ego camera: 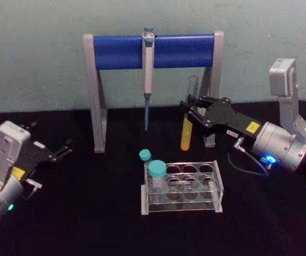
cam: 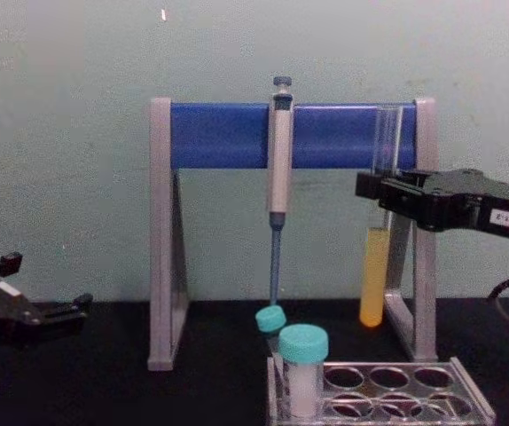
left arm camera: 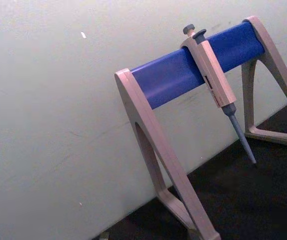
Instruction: Pick up the test tube from the test tube rack, shake it, then place it back into the test tube rack.
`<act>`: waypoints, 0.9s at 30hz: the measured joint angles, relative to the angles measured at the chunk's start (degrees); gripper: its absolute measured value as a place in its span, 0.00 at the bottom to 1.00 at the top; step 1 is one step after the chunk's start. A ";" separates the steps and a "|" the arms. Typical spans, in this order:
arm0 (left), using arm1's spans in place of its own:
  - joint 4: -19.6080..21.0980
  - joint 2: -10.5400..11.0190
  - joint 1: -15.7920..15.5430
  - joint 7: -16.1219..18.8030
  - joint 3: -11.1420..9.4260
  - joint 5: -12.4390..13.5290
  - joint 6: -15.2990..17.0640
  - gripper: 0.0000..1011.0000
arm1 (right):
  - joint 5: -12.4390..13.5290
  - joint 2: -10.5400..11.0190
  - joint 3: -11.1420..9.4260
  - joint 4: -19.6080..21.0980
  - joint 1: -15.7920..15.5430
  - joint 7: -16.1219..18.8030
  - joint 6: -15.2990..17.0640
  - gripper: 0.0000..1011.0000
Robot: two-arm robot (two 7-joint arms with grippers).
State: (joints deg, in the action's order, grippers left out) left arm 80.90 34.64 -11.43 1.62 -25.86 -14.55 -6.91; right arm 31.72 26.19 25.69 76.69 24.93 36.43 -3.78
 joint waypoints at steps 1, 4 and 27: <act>0.00 0.00 0.00 0.00 0.00 0.00 0.00 1.00 | 0.00 0.00 0.00 0.00 0.00 0.00 0.00 0.23; 0.00 0.00 0.00 0.00 0.00 0.00 0.00 1.00 | 0.02 0.01 -0.01 0.09 -0.07 0.02 -0.01 0.23; 0.00 0.00 0.00 0.00 0.00 0.00 0.00 1.00 | 0.04 0.14 -0.04 0.39 -0.25 0.06 -0.14 0.23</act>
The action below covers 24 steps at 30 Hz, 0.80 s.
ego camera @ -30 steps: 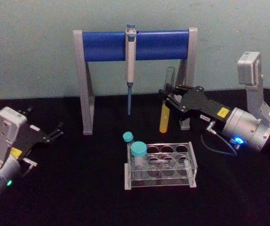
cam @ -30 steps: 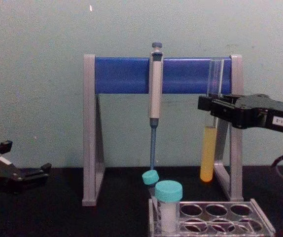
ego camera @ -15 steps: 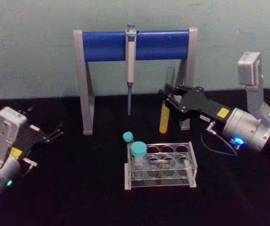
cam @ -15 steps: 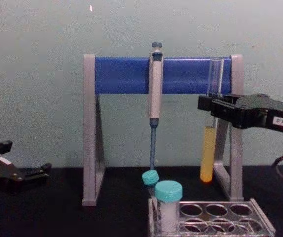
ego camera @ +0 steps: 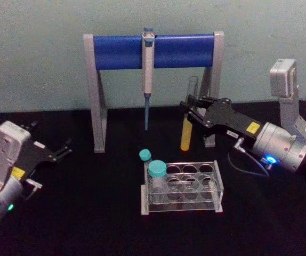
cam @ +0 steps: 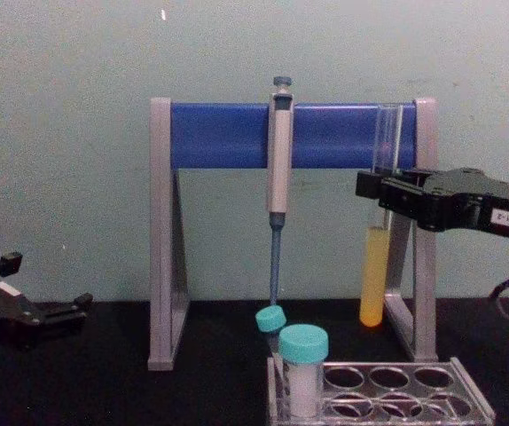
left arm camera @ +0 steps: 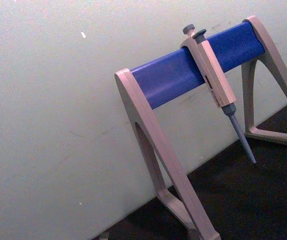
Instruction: Pick up the test tube from the test tube rack, shake it, then place it back into the test tube rack.
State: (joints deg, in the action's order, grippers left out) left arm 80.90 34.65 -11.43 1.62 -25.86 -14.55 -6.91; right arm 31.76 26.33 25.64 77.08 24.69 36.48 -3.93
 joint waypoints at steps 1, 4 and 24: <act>0.00 0.00 0.00 0.00 0.00 0.00 0.00 1.00 | 0.00 0.02 0.00 0.05 -0.02 0.00 0.00 0.23; 0.00 0.00 0.00 0.00 0.00 0.00 0.00 1.00 | 0.01 0.17 -0.03 0.41 -0.15 0.01 0.03 0.23; 0.00 0.00 0.00 0.00 0.00 0.00 0.00 1.00 | 1.42 4.13 -0.44 7.84 -5.79 -0.48 1.73 0.23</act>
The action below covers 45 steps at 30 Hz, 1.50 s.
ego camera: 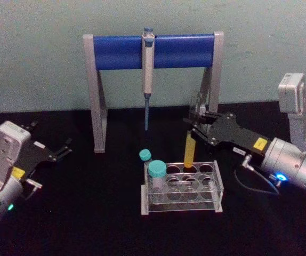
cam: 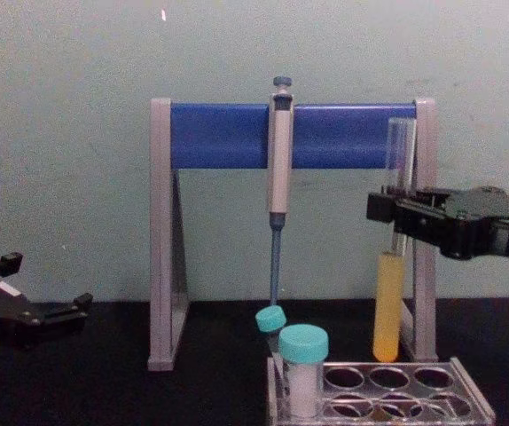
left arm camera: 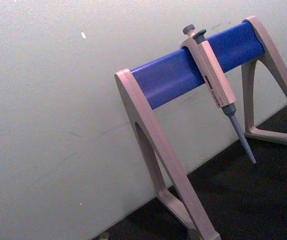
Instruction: Pick up the test tube from the test tube rack, shake it, then place it back into the test tube rack.
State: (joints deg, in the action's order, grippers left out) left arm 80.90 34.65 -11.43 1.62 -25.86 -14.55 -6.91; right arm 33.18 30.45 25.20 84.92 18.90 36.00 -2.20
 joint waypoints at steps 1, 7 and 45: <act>0.00 0.00 0.00 0.00 0.00 0.00 0.00 1.00 | 0.09 0.20 -0.06 0.22 -0.41 -0.24 0.22 0.23; 0.00 0.00 0.00 0.00 0.00 0.00 0.00 1.00 | 0.35 0.48 -0.21 0.33 -1.39 -0.80 0.49 0.23; 0.00 0.00 0.00 0.00 0.00 0.00 0.00 1.00 | -2.73 -1.56 1.30 -5.10 -1.13 -1.02 -0.28 0.23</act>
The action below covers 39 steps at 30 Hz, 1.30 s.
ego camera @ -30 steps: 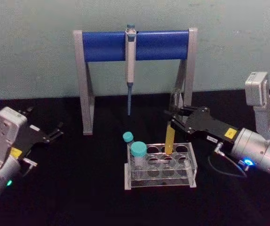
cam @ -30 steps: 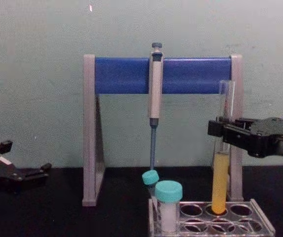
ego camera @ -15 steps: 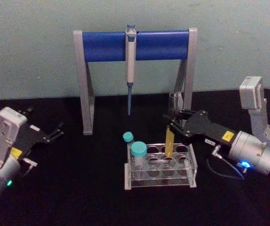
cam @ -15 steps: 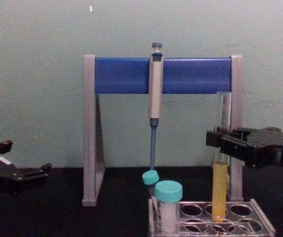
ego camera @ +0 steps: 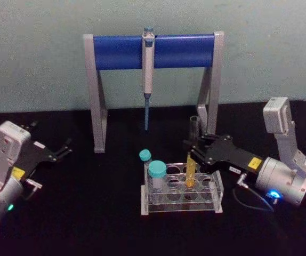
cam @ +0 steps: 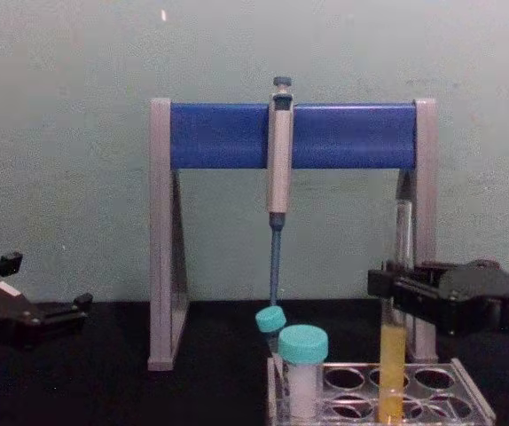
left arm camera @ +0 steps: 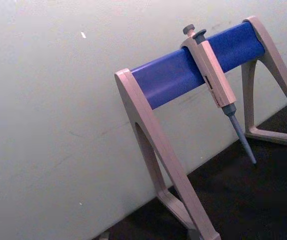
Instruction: Pick up the test tube from the test tube rack, shake it, then place it back into the test tube rack.
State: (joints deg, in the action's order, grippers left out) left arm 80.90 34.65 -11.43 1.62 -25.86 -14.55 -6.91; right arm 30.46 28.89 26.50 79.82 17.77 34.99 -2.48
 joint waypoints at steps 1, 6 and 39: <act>0.00 0.00 0.00 0.00 0.00 0.00 0.00 1.00 | -0.15 -0.08 0.04 -0.14 -0.04 -0.09 0.00 0.23; 0.00 0.00 0.00 0.00 0.00 0.00 0.00 1.00 | -0.67 -0.38 0.17 -0.69 -0.18 -0.24 -0.01 0.23; 0.00 0.00 0.00 0.00 0.00 0.00 0.00 1.00 | -2.35 -1.25 0.11 -2.29 -0.63 -1.03 0.26 0.36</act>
State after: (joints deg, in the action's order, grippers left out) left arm 80.90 34.64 -11.43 1.62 -25.86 -14.55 -6.91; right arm 28.11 27.64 26.61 77.53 17.14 33.95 -2.22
